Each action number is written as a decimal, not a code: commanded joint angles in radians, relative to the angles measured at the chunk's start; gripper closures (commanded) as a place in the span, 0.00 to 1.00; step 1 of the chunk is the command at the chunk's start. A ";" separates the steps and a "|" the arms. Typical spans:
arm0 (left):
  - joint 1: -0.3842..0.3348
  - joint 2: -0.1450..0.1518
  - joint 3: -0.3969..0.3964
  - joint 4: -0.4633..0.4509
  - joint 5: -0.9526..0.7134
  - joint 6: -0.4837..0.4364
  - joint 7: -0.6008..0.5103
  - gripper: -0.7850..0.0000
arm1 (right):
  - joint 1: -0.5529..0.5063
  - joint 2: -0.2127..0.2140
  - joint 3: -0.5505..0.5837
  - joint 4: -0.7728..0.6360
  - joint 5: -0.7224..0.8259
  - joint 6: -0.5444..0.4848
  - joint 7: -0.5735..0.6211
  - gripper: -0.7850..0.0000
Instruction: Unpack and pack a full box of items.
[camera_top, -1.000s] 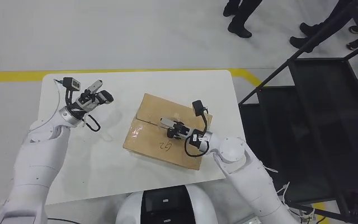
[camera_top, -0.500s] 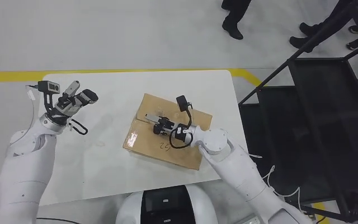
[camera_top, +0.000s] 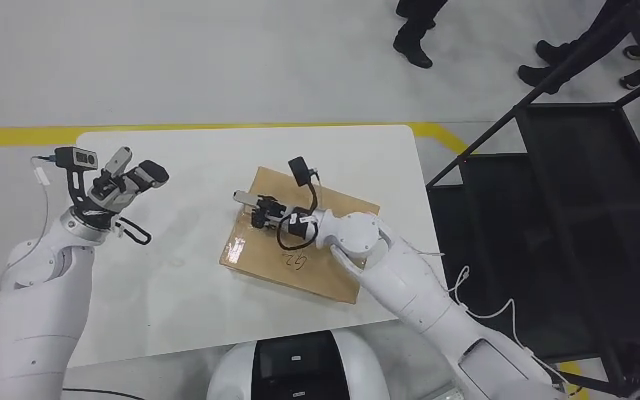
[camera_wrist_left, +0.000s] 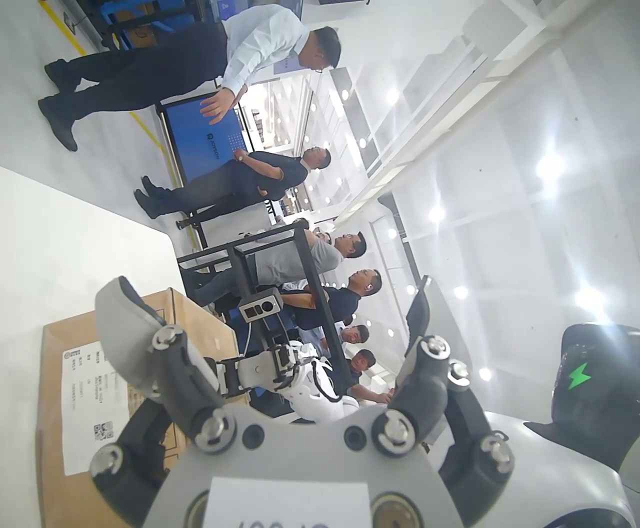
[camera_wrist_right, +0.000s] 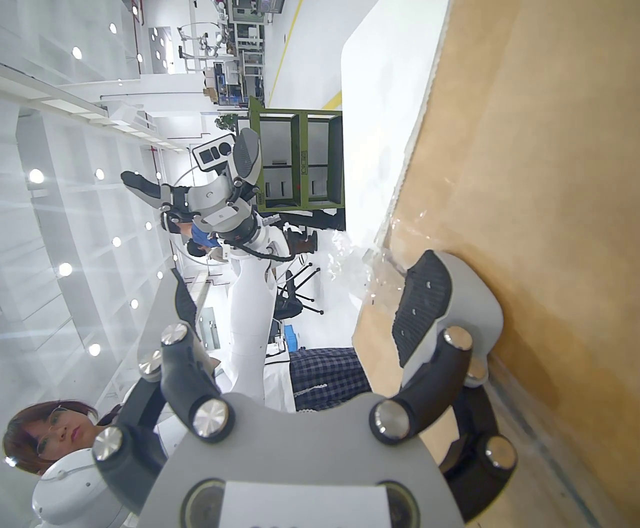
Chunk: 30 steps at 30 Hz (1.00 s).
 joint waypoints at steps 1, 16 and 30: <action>0.005 0.000 -0.004 -0.004 0.000 0.002 0.003 0.00 | 0.019 -0.007 -0.011 0.021 0.005 -0.001 -0.010 0.00; 0.025 -0.001 -0.018 -0.030 0.003 0.001 0.012 0.00 | 0.121 -0.067 -0.117 0.121 0.028 -0.005 -0.007 0.00; 0.013 -0.007 -0.004 -0.031 -0.032 0.010 -0.035 0.00 | 0.124 -0.098 -0.129 0.086 0.071 -0.081 -0.008 0.00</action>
